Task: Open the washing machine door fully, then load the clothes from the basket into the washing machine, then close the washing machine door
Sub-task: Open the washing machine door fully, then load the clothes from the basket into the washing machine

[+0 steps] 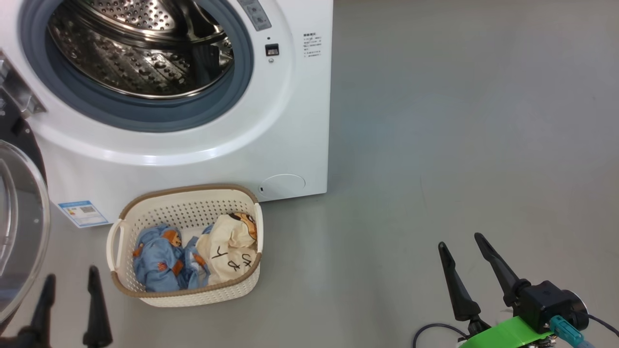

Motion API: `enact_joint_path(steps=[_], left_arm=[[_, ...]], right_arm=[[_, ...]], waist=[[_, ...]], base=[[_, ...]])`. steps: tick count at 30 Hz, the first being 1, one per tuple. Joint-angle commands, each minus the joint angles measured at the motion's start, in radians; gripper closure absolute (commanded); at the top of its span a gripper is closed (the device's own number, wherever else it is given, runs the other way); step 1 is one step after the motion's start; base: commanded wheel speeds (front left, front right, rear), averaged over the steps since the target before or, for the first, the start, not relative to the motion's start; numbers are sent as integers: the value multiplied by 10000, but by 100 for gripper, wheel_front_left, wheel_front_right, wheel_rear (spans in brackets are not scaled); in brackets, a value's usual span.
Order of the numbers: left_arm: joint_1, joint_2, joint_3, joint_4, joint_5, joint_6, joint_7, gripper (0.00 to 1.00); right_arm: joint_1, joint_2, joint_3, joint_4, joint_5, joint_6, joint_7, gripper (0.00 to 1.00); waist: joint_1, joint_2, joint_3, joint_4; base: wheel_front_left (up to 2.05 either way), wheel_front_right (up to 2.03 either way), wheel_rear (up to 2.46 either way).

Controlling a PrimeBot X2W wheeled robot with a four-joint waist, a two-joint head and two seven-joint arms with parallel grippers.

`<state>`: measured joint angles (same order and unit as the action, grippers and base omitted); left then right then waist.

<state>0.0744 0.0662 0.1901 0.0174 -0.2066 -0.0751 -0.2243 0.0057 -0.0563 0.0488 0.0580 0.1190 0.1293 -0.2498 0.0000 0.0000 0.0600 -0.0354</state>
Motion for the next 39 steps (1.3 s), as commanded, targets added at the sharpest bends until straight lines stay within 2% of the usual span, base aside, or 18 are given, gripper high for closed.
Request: enact_joint_path(steps=[1,13,39], left_arm=[[-78,77,258,-256,34,59,-3,0],[456,6,-267,-103,196,197,19,0],[520,65,-519,150,154,466,-153,0]], right_arm=[[-82,31,202,-291,60,14,-120,0],[-22,45,110,-404,73,14,-120,0],[40,58,35,-355,60,14,-120,0]], waist=[[0,0,-40,48],[0,0,-127,314],[0,0,-222,488]], base=[[0,0,0],[0,0,0],[0,0,0]])
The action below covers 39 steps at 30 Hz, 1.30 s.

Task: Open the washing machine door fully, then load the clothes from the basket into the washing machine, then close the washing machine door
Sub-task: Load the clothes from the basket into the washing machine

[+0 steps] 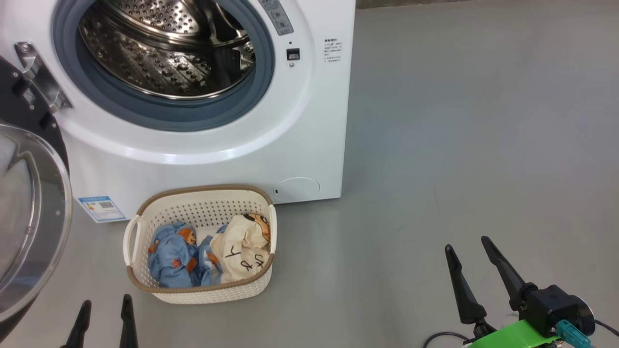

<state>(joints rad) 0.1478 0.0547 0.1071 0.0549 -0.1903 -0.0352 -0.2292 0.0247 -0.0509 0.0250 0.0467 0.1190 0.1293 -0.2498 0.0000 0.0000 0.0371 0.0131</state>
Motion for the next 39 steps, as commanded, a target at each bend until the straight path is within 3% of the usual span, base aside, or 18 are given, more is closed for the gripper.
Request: enact_joint_path(steps=[1,26,39], left_arm=[[-236,199,312,-210,-19,66,-106,0],[-587,432,284,284,-161,194,-229,0],[-583,496,322,395,-265,291,-267,0]], right_arm=[[-166,4,279,-245,59,14,-120,0],[-247,6,283,-202,126,14,-120,0],[-187,6,305,-198,74,14,-120,0]], waist=[[0,0,29,9],[0,0,203,244],[0,0,143,396]], base=[[0,0,0],[5,-5,0],[137,-152,15]])
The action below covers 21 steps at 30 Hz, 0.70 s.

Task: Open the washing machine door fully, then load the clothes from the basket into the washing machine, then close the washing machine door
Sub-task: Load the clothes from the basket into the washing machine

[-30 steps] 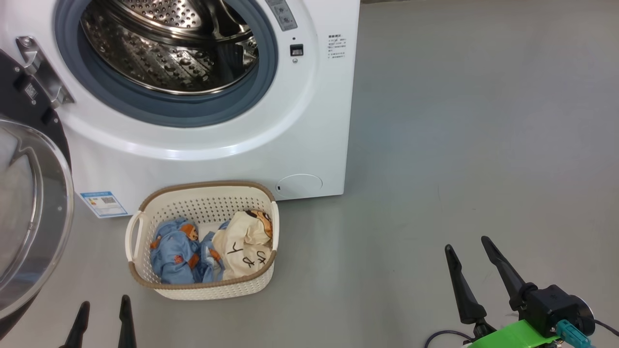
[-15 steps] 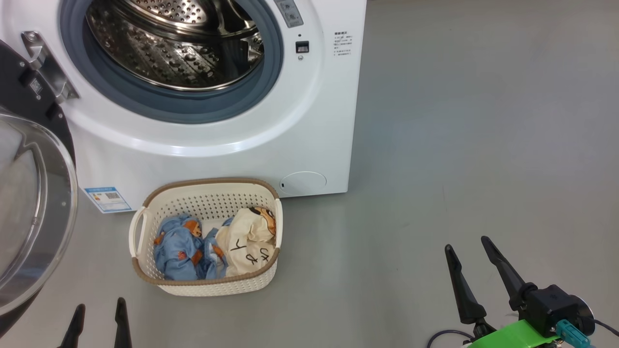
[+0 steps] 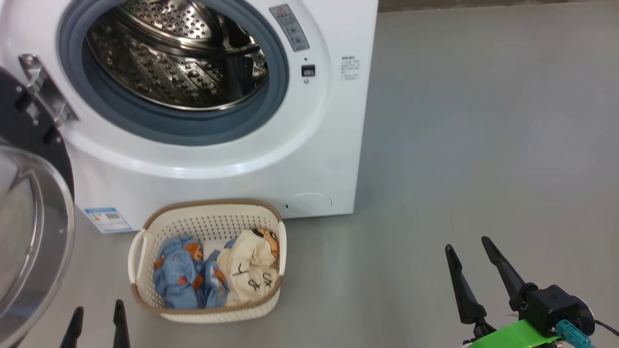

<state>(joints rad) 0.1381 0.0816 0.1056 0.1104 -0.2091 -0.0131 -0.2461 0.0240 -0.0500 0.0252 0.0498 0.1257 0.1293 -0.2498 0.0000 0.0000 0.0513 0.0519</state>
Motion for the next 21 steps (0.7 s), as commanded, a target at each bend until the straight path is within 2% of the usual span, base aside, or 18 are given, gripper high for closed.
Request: enact_joint_path(steps=[1,5,10,21], left_arm=[[-486,228,337,-159,-77,70,-98,0],[-537,202,399,-226,-101,143,-124,0],[-547,192,398,-254,-83,145,-141,0],[-647,133,392,-161,-124,111,-153,0]], right_arm=[[-180,-3,303,-229,7,14,-120,0],[-155,-3,289,-223,21,14,-120,0],[-151,-3,280,-252,13,14,-120,0],[-188,-3,245,-215,4,14,-120,0]], waist=[[0,0,1,9],[0,0,9,50],[0,0,71,65],[0,0,234,87]], base=[[183,-233,50],[176,-218,42],[137,-139,2],[36,-36,0]])
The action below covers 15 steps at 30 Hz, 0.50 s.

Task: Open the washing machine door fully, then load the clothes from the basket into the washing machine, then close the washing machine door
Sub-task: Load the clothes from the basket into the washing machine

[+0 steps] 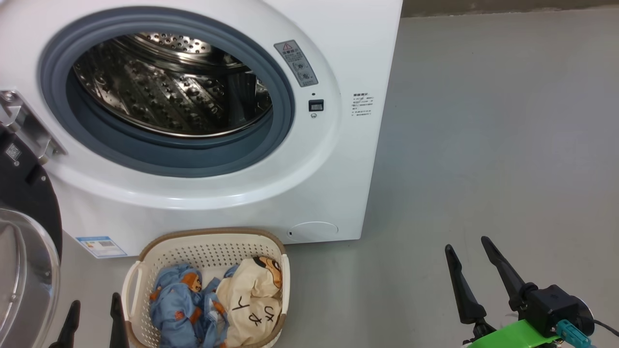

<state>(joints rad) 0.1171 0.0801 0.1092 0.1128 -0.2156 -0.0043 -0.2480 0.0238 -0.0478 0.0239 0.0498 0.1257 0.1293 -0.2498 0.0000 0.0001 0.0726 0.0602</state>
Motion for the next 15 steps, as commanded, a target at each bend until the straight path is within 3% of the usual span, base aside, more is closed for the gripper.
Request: enact_joint_path(steps=[1,15], left_arm=[[-448,140,357,-190,-59,16,-135,0],[-483,57,286,-203,54,-133,-136,0]], right_arm=[[-193,-24,254,-220,1,14,-120,0],[-232,-24,249,-213,-4,14,-120,0]], waist=[[0,-1,37,3],[0,-1,175,29]], base=[[0,0,0],[0,0,0]])
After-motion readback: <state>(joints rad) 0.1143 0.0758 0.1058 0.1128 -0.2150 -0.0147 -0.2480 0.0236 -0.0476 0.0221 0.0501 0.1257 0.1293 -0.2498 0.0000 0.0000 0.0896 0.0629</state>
